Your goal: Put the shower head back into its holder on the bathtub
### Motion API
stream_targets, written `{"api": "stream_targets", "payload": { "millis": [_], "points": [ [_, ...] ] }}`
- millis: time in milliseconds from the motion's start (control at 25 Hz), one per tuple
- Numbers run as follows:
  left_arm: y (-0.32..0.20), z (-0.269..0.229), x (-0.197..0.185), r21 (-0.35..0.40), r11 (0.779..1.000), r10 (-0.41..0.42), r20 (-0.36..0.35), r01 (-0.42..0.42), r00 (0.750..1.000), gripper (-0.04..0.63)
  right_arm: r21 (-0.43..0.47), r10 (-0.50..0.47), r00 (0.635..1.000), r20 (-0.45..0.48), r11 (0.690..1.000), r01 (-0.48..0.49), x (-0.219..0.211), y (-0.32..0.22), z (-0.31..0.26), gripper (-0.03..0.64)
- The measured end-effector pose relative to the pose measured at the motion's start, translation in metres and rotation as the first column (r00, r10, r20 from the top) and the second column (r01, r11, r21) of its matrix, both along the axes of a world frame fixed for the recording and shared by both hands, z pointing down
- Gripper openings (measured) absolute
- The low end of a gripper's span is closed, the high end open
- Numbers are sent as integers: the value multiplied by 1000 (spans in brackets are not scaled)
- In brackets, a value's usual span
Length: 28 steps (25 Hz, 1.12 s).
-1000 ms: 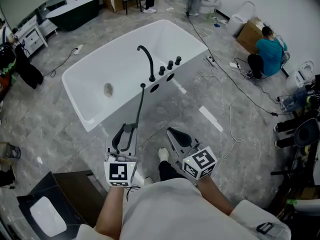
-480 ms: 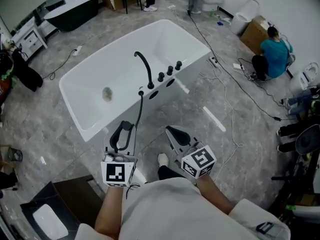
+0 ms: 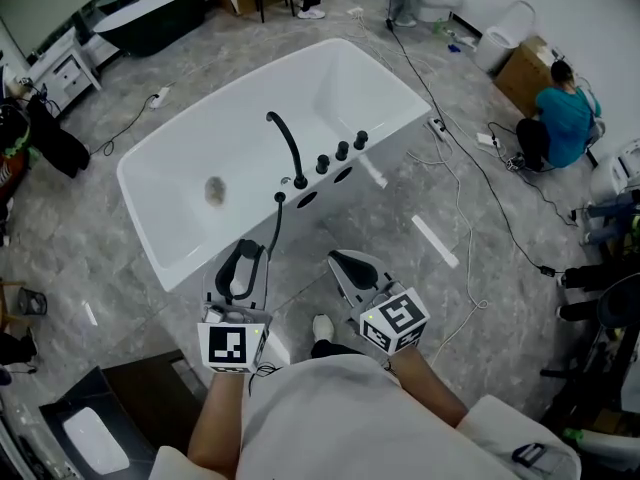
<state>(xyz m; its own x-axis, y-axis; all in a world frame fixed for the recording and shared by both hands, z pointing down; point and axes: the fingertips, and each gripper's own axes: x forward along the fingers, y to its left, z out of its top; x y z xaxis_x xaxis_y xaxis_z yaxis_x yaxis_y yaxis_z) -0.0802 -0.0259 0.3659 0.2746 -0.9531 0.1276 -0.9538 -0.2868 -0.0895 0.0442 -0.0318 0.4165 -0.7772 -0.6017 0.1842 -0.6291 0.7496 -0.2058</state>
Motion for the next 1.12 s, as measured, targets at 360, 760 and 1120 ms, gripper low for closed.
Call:
{"api": "stream_targets", "payload": {
  "millis": [360, 760, 1120],
  "points": [
    [-33, -5, 7, 11, 999, -43, 15, 43, 999, 134, 3, -32, 999, 15, 999, 32, 14, -42, 3, 18],
    [-54, -10, 13, 14, 998, -62, 27, 62, 998, 133, -5, -52, 998, 31, 999, 52, 16, -62, 3, 18],
    [-82, -23, 9, 43, 998, -44, 30, 43, 999, 133, -13, -17, 1000, 22, 1000, 18, 24, -81, 6, 18]
  ]
}}
